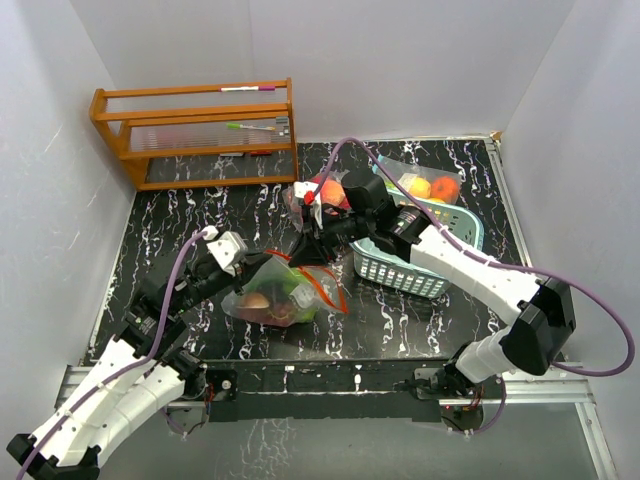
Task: Place the food in the zip-top bag and seal the zipper
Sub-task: Zip the zipper food storage bag at the center of the board.
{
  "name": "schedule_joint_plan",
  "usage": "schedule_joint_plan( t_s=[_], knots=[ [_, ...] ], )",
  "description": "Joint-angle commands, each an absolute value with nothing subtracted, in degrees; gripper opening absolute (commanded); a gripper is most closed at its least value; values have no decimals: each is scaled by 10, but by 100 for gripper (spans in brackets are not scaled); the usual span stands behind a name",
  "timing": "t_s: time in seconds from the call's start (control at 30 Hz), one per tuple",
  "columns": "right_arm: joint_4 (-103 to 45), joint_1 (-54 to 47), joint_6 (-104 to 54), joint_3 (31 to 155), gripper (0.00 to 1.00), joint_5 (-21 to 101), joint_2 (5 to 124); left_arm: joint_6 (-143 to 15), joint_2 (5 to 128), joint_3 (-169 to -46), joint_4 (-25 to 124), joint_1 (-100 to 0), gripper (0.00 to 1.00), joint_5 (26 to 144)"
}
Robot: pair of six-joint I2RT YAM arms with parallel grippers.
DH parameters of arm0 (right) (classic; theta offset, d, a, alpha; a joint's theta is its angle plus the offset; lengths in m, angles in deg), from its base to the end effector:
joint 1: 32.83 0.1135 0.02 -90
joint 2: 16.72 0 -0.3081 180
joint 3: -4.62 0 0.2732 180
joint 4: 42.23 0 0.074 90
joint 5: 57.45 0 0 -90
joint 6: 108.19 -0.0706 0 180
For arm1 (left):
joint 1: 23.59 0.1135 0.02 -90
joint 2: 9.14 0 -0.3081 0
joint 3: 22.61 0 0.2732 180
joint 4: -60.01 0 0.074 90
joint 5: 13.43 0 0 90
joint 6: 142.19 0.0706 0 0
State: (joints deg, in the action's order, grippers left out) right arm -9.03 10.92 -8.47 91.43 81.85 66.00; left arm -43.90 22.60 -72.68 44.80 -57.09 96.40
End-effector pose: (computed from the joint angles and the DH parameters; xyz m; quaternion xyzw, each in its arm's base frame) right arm 0.2218 0.2865 0.3802 -0.5412 0.6047 0.4786 0.3352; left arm 0.1181 -0.1069 0.3691 0.3584 0.5882 -0.2716 0.6722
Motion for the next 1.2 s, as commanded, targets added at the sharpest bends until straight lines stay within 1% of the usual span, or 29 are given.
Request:
schedule_joint_plan(
  t_s=[0.0, 0.2, 0.33, 0.47, 0.53, 0.6, 0.7, 1.17],
  knots=[
    [-87, 105, -105, 904, 15, 806, 634, -446, 213, -733, 520, -567, 0, 919],
    [-94, 104, -120, 892, 14, 779, 632, -464, 202, -713, 553, -567, 0, 886],
    [-112, 105, -143, 896, 14, 729, 619, -458, 207, -716, 531, -567, 0, 895],
    [-103, 104, -141, 920, 14, 731, 618, -460, 205, -716, 508, -567, 0, 900],
    [-89, 105, -139, 923, 14, 733, 624, -471, 200, -712, 505, -567, 0, 864],
    [-83, 107, -141, 911, 14, 731, 624, -478, 195, -712, 502, -567, 0, 799],
    [-87, 109, -154, 881, 14, 721, 614, -477, 185, -709, 504, -567, 0, 750],
    [-70, 109, -185, 782, 14, 667, 533, -491, 162, -695, 527, -567, 0, 663]
  ],
)
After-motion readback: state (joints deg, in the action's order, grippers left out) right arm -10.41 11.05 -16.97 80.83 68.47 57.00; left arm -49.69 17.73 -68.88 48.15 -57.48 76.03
